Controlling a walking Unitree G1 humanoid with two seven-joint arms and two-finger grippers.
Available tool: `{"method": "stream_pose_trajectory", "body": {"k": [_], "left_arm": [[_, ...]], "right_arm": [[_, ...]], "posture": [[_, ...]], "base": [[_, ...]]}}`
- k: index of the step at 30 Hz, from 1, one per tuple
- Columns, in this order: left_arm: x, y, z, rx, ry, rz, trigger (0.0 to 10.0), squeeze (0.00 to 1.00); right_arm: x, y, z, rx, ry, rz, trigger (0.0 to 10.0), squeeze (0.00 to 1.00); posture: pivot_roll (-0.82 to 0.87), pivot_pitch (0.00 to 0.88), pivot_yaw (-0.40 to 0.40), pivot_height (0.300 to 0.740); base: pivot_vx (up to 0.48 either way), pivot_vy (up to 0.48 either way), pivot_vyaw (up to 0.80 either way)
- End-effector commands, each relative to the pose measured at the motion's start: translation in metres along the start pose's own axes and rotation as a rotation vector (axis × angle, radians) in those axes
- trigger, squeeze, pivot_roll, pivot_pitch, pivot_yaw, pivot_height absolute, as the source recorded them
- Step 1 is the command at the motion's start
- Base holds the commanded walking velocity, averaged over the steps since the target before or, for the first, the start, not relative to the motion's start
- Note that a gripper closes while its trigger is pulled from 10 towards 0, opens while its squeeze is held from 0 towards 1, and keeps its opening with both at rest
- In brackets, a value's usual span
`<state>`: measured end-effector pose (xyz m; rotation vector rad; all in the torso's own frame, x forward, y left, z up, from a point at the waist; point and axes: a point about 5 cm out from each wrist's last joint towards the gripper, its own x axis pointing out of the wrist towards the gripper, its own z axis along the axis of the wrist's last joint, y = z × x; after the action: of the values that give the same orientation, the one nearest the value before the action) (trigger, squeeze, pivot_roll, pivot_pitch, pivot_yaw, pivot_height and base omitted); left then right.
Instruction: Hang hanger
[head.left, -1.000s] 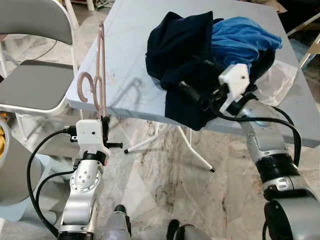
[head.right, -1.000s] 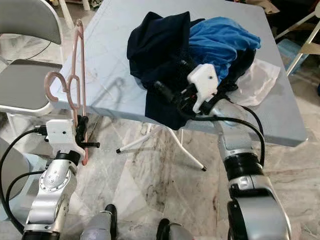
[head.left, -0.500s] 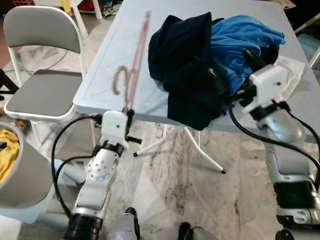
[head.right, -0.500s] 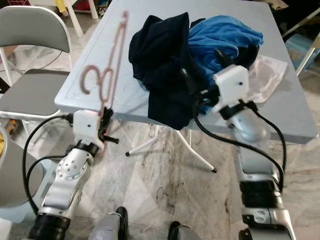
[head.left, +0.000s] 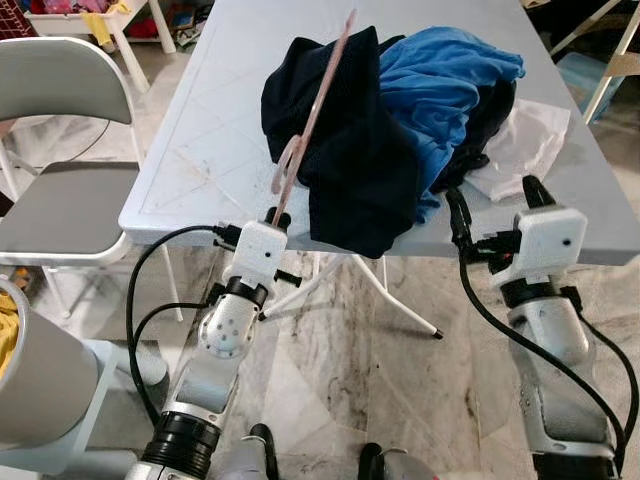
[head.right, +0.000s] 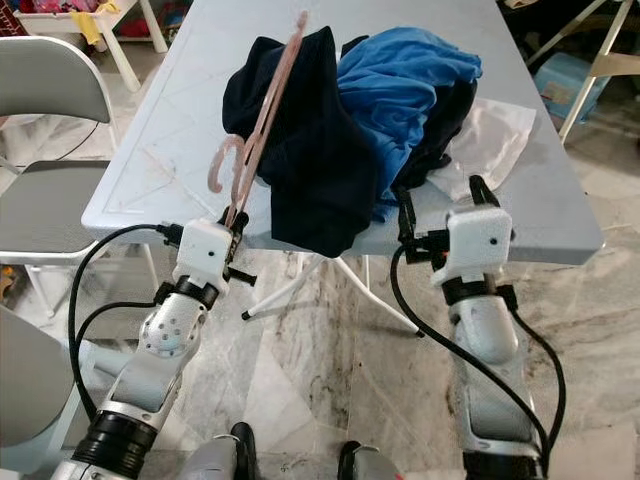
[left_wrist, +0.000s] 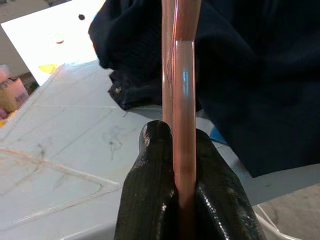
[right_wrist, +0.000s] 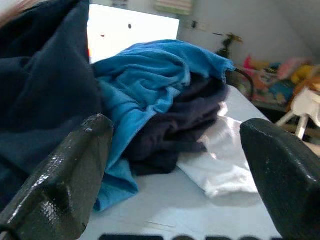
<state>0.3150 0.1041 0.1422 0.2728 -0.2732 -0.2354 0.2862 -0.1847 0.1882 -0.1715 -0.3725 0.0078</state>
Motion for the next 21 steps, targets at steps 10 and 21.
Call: {"method": "stream_pose_trajectory", "body": {"k": [10, 21], "left_arm": [[-0.039, 0.042, -0.033, 0.099, 0.119, 0.175, 10.0, 0.0], [-0.033, 0.038, -0.032, 0.092, 0.114, 0.177, 10.0, 0.0]], "right_arm": [[-0.046, -0.028, -0.052, 0.201, 0.28, -0.201, 10.0, 0.0], [-0.038, -0.021, -0.052, 0.258, 0.282, -0.194, 10.0, 0.0]], "posture": [[0.04, 0.158, 0.006, 0.74], [0.04, 0.148, 0.007, 0.74]], "base": [[0.0, 0.0, 0.0], [0.0, 0.0, 0.0]]}}
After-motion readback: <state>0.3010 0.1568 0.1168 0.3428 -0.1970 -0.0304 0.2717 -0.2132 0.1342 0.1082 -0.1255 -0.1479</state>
